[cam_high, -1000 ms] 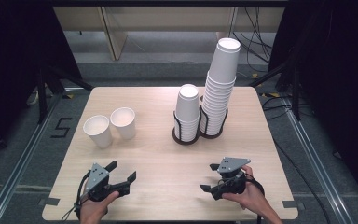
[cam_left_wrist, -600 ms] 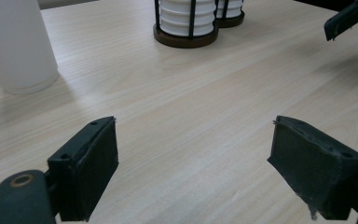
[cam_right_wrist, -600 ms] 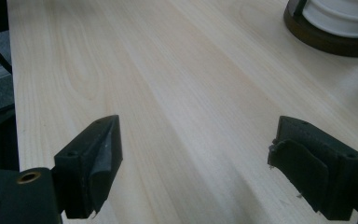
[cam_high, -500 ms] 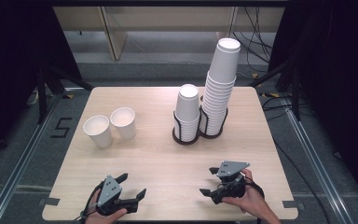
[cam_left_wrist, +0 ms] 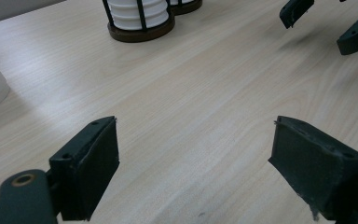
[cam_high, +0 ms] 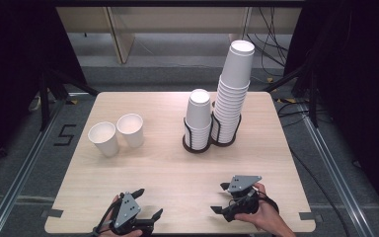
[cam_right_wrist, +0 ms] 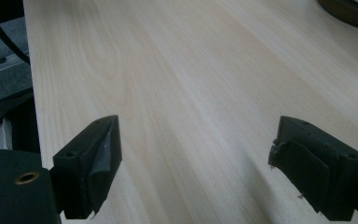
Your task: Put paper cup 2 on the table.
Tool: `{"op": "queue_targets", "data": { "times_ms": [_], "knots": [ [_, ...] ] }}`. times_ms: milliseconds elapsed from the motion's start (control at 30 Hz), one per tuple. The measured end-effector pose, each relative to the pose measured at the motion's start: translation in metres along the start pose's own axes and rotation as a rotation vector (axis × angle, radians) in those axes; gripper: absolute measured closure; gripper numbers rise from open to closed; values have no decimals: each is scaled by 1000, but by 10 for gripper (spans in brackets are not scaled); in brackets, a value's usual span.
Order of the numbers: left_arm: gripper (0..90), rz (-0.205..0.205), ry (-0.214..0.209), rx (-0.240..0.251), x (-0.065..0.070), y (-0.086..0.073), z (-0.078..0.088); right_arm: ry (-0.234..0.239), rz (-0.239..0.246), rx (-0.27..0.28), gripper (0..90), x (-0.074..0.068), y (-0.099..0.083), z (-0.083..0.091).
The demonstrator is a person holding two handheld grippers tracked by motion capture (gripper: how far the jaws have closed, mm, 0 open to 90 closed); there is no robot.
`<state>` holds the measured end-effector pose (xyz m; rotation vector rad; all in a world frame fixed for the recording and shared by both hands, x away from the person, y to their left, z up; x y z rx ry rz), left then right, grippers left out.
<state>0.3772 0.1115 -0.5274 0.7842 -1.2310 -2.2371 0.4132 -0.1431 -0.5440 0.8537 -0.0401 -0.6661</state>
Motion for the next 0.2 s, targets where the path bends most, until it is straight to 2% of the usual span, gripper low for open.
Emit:
{"op": "queue_targets", "data": {
  "times_ms": [33, 67, 100, 133, 200],
  "knots": [
    [146, 13, 2, 5, 0, 0, -1, 0, 8, 0, 162, 0, 0, 0],
    [145, 3, 7, -13, -1, -1, 0, 3, 10, -4, 162, 0, 0, 0],
    [146, 3, 5, -19, -2, -2, 0, 6, -8, -8, 162, -1, -1, -1],
    [145, 11, 5, -18, -3, -3, -2, 4, -5, -10, 162, 0, -2, -1],
    [146, 14, 7, -48, -4, -7, -3, 4, 3, -17, 162, 1, -2, -1]
  ]
}}
Point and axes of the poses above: each handheld gripper's, and its own axes: z roughly backward along the jaws, y roughly out of its top, x roughly to its right, the point moved 8 cm from there along -z, roughly forward along the jaws, and after that the axes turned 12 degrees about -z, right-handed, at the moved point
